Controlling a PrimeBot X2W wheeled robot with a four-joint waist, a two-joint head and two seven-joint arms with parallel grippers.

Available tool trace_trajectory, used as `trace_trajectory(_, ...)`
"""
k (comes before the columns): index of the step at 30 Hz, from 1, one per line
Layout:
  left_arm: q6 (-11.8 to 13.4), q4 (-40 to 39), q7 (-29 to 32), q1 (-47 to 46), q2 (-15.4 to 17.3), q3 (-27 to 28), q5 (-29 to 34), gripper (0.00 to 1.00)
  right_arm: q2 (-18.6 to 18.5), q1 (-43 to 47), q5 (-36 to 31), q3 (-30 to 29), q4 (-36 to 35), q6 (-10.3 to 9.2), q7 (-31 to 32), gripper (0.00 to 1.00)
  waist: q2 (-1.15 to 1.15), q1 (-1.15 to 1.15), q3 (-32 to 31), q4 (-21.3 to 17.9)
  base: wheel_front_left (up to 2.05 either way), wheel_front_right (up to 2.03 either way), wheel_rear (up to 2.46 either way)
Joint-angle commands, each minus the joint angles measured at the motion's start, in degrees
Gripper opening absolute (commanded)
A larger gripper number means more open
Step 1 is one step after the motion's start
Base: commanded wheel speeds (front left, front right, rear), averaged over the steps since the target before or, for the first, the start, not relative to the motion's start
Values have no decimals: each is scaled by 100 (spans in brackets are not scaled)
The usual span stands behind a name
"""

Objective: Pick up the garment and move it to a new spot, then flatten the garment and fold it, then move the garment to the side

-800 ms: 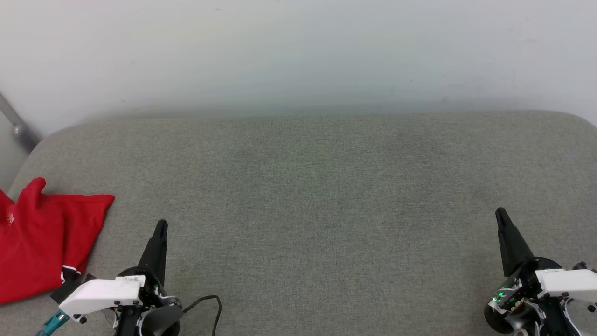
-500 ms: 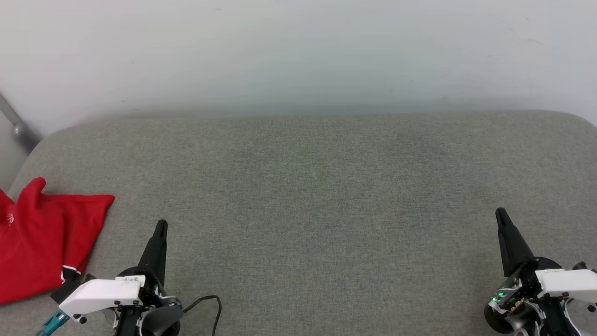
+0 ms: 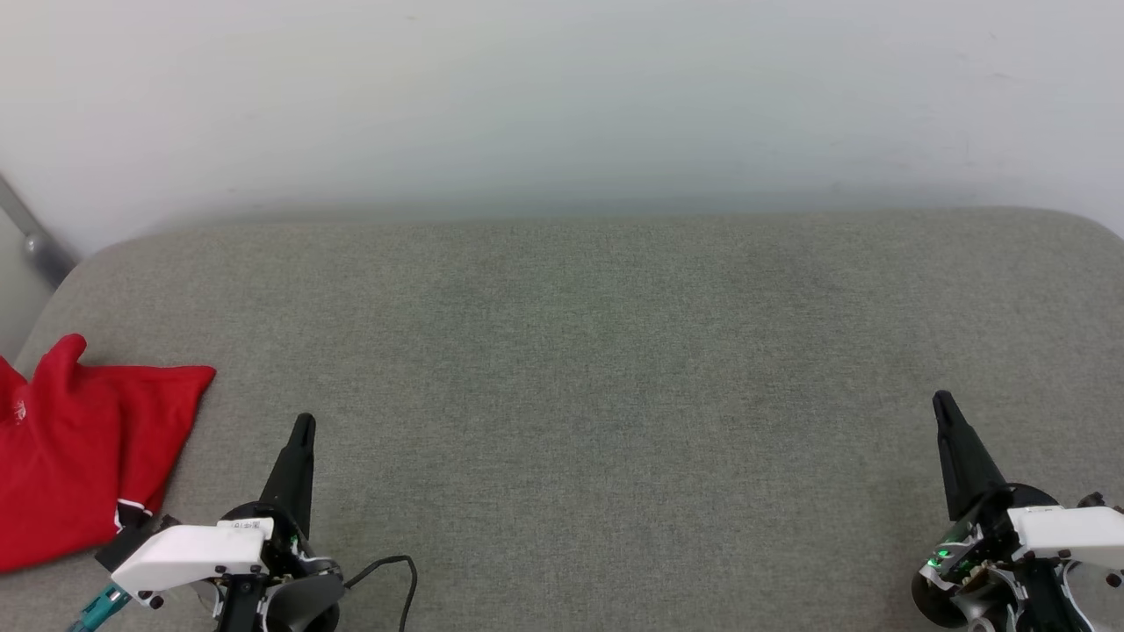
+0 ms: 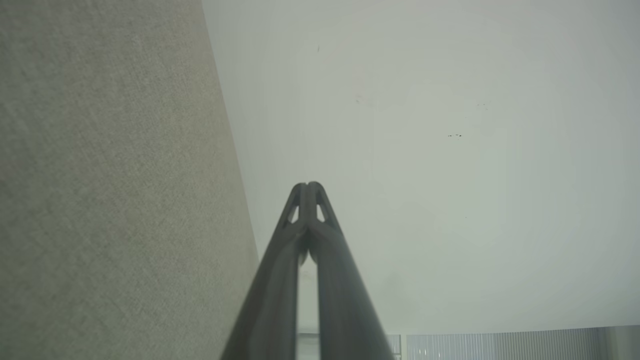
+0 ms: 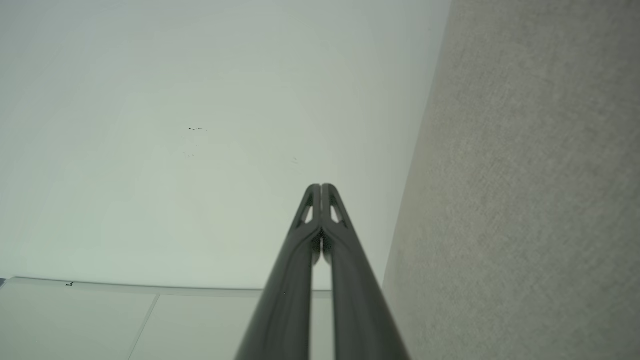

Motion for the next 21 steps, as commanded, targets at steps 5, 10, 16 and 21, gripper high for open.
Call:
trace_trajectory(5, 2, 81, -11, 59, -5, -33, 2, 100, 2, 69, -3, 14, 76, -1, -13, 100, 0, 0, 1, 0, 0, 0, 0)
trace_trajectory(10, 2, -21, -144, 66, -5, -194, 37, 100, 3, 96, -81, 121, -31, -1, -158, 100, 0, 0, 2, 0, 0, 0, 0)
trace_trajectory(16, 2, -162, -336, 71, 51, -421, 272, 100, -31, 120, -379, 260, -115, -1, -336, 100, 0, 0, -1, 9, 0, 0, 0)
trace_trajectory(21, 2, -249, -472, 87, 65, -492, 727, 100, -62, 127, -860, 338, -152, -1, -469, 100, 0, 0, -7, 20, 0, 0, 0)
